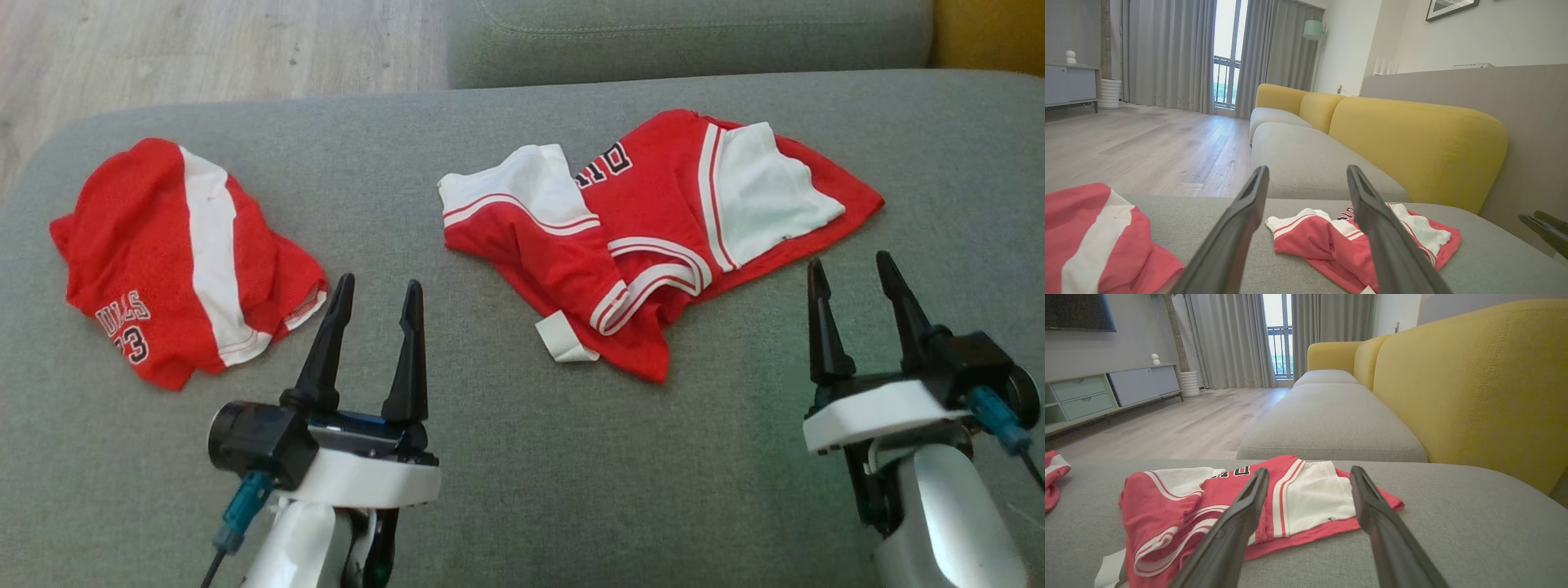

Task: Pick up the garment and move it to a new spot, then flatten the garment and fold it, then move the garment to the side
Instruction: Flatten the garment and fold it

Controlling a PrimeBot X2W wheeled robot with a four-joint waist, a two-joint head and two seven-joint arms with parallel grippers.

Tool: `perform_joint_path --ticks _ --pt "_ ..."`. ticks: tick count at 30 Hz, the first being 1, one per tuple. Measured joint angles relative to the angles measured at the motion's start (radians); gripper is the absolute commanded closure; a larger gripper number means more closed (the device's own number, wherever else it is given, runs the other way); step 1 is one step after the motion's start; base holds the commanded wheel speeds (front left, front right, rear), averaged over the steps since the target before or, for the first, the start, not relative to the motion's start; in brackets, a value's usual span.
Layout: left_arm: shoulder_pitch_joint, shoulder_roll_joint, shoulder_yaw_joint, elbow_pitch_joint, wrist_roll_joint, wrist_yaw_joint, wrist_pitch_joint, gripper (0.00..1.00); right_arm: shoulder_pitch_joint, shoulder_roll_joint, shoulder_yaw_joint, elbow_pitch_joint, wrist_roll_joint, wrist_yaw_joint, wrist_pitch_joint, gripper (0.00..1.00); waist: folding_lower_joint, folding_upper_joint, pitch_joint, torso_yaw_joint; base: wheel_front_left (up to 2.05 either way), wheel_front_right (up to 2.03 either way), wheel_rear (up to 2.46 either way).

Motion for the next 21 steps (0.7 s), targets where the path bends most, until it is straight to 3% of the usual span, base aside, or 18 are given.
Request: perform_joint_path --ticks 10,21 --pt "-0.007 0.0 -0.012 0.007 0.001 -0.008 0.0 0.0 -0.002 0.008 -0.015 -0.024 0.031 0.0 0.054 0.0 0.0 0.0 0.019 0.026 0.0 0.0 0.0" --pt "-0.022 0.0 -0.041 0.018 -0.001 -0.005 0.0 0.0 -0.12 0.009 0.012 0.17 0.077 0.0 0.21 0.0 0.0001 0.0 0.076 0.116 0.0 0.0 0.0"
